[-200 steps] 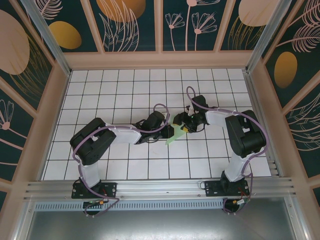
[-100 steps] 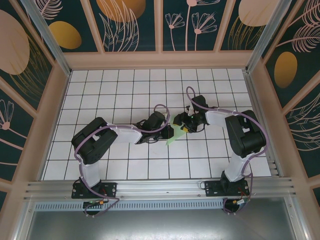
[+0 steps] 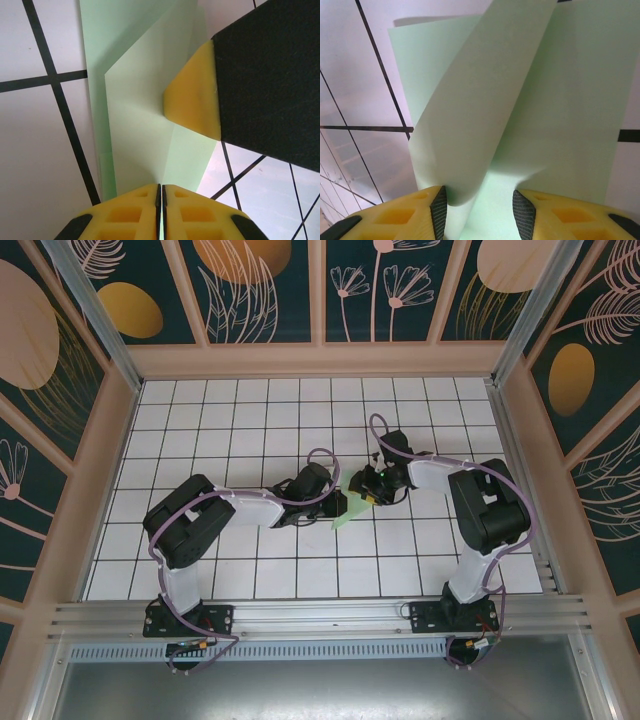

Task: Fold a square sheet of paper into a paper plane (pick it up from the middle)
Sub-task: Fourth fold the wing at the center of the table.

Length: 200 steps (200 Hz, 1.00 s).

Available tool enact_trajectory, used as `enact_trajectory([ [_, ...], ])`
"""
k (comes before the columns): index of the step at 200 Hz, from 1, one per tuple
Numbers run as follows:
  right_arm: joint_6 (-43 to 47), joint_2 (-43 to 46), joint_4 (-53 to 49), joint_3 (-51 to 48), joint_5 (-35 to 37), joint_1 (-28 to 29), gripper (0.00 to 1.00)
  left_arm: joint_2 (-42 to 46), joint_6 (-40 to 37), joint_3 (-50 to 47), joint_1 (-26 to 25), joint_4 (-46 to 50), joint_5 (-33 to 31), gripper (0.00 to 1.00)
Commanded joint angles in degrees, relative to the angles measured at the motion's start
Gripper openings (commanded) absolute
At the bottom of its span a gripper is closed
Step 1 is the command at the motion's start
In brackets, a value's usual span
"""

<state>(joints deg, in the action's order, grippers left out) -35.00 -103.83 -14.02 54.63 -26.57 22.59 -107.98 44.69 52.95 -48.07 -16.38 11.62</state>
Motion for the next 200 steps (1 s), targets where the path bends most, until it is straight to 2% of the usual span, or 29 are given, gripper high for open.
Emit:
enact_trajectory([
  [1, 0.38, -8.86, -3.64, -3.92, 15.84, -0.06, 0.45, -0.8, 0.1, 1.08, -0.33, 1.39, -1.16, 0.14],
  [200, -0.78, -12.67, -5.4, -3.41, 19.69, 1.1, 0.42, -2.58, 0.3, 1.96, -0.35, 3.13, -1.42, 0.13],
])
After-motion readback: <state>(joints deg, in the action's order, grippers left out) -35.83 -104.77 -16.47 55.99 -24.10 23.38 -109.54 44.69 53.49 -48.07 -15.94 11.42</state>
